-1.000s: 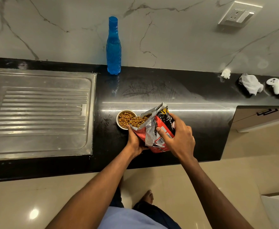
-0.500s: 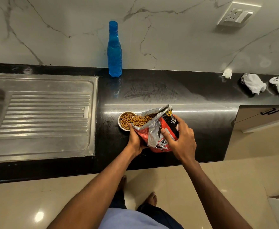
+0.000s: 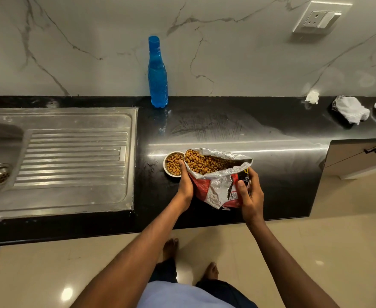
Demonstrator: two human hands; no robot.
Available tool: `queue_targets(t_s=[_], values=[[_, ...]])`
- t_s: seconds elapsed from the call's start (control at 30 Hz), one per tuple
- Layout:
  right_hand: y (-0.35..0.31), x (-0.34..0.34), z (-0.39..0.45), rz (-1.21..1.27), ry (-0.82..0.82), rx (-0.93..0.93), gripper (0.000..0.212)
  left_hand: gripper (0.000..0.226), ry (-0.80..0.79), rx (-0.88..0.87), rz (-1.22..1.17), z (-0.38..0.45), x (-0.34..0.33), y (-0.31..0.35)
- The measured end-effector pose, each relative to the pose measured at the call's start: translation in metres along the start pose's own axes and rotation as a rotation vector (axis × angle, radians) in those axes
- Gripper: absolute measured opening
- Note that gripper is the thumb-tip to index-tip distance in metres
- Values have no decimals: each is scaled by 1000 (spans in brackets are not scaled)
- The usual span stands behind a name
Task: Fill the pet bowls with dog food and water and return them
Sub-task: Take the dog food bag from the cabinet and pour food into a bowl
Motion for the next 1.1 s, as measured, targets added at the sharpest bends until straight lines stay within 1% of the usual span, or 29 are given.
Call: queue_targets(t_s=[0.07,0.13,0.2,0.3,0.4,0.47,0.53,0.6,0.67,0.7,0.73,0.77,0.8,0.87,0.9,0.93,1.03,1.1], values=[[13,-1,-4,89,3,-29,70,85,7,-35,57,-8,-1,5],[23,-2,-4,139,7,-41,56,88,-1,-59,126,-15,-4,8],[30,0,-4,151,-1,-49,46,81,-8,-84,176,-21,-9,5],[45,7,-2,153,-20,-92,52,76,-10,-108,244,-31,-16,0],[48,17,-2,138,-79,-92,42,67,-3,-117,309,-43,-24,-3],[47,23,-2,118,-96,-70,41,60,31,-112,330,-47,-22,-4],[45,29,-1,93,-112,-33,47,58,86,-120,357,-48,-15,-4],[45,33,1,71,-126,-19,51,72,147,-142,405,-48,-4,-5],[45,38,1,42,-138,-8,55,96,200,-170,469,-45,8,-6],[44,41,1,22,-141,-5,57,104,223,-179,507,-44,12,-6],[43,43,0,3,-146,-2,58,106,251,-191,548,-46,15,-3],[43,45,0,-9,-156,-3,59,102,269,-198,573,-48,17,1],[44,45,-1,-18,-172,-4,61,90,264,-204,591,-55,13,6],[46,45,-2,-37,-236,-16,64,43,238,-228,625,-67,5,16],[47,43,-3,-56,-281,-18,66,36,198,-236,647,-69,1,17],[47,41,-5,-81,-326,-11,69,49,137,-230,672,-69,-1,15],[42,36,-7,-148,-405,23,84,100,-59,-200,782,-63,-3,2],[43,33,-2,-165,-414,35,89,120,-127,-186,848,-57,-1,-3]])
Point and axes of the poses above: each hand's wrist, its own z-axis towards the middle knuckle, its own x-axis out of the back of the hand, y = z × x, the point moved 10 cm from there along z, towards the middle knuckle, and after that the axes turned 1 degree about x, right-handed, at the moved point
